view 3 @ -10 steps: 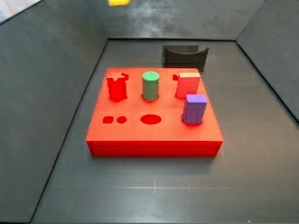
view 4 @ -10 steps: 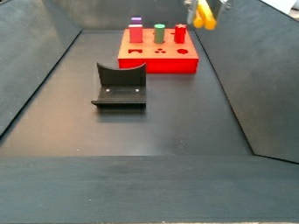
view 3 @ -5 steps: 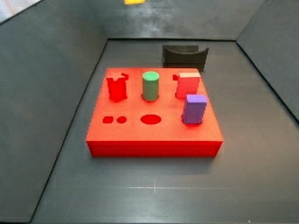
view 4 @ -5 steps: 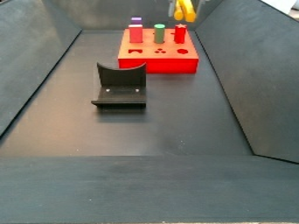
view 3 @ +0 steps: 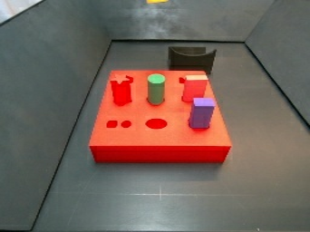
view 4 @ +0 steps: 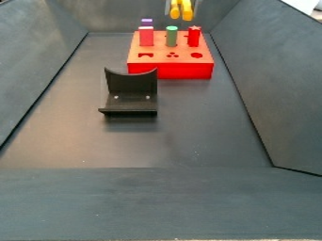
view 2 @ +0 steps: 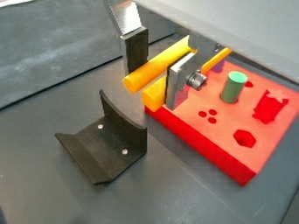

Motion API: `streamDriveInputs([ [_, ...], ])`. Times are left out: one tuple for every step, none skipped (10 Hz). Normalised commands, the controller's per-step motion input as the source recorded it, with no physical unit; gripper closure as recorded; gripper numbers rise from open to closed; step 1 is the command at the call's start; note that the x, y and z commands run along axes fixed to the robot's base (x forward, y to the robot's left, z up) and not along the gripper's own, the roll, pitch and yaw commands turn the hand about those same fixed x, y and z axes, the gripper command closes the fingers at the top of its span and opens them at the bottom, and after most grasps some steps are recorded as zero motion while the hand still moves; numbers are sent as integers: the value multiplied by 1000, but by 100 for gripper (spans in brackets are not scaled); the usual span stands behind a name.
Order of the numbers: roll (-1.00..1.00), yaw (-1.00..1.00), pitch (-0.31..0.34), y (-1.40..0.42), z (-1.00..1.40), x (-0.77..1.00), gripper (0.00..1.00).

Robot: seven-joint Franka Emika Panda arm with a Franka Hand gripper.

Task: Pick up the square-circle object. Move up. Place the square-circle object on the fixture. Regrasp the square-circle object. Move to above the board. Insert the square-circle object.
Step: Place the square-circle object on the fixture.

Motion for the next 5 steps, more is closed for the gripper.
streamDriveInputs([
  [-1000,12,313,350,-232,1000,100],
  [-1000,-27,301,306,-193,1000,100],
  [-1000,-50,300,246,-149,1000,100],
  [-1000,-87,302,203,-120,1000,100],
  [-979,-122,289,170,-99,1000,100],
])
